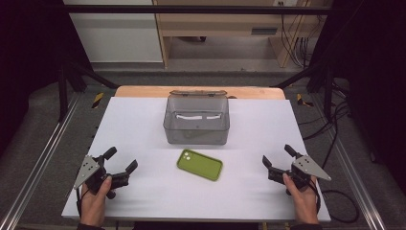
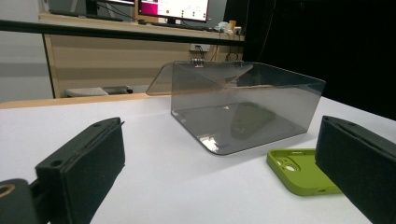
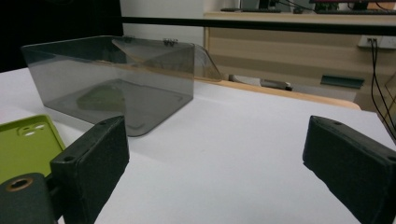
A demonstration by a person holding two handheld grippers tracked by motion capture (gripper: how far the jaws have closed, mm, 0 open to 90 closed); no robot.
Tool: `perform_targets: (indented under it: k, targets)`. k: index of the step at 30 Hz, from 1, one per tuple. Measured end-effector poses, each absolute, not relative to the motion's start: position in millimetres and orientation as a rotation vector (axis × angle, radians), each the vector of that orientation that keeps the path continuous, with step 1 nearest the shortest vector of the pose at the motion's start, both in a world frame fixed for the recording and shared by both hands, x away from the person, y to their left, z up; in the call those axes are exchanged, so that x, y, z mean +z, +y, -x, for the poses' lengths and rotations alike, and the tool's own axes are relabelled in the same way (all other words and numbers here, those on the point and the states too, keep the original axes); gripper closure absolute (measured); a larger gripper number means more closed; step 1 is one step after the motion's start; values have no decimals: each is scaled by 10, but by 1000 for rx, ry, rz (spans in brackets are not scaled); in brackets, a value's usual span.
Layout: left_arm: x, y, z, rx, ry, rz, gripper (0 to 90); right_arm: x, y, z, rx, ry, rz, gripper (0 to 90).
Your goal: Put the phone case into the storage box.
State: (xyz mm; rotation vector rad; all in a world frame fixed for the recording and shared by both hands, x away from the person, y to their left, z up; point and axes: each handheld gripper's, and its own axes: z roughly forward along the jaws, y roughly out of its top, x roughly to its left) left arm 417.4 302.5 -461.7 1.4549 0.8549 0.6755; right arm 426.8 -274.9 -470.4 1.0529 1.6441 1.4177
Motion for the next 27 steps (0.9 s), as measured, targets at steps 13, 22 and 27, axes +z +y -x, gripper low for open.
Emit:
perform_targets:
  k: [13, 22, 27]
  targets:
    - [-4631, 2987, -4175, 657, 855, -1480, 13, -4742, -2536, -4311, 1300, 1809, -1167, 41]
    - [-4641, 2978, -4176, 658, 862, -1493, 13, -4678, -2170, -4300, 1272, 1917, -1111, 52]
    - [-4640, 2980, -4171, 658, 860, -1496, 13, -4664, -1985, -4347, 1278, 1966, -1094, 60]
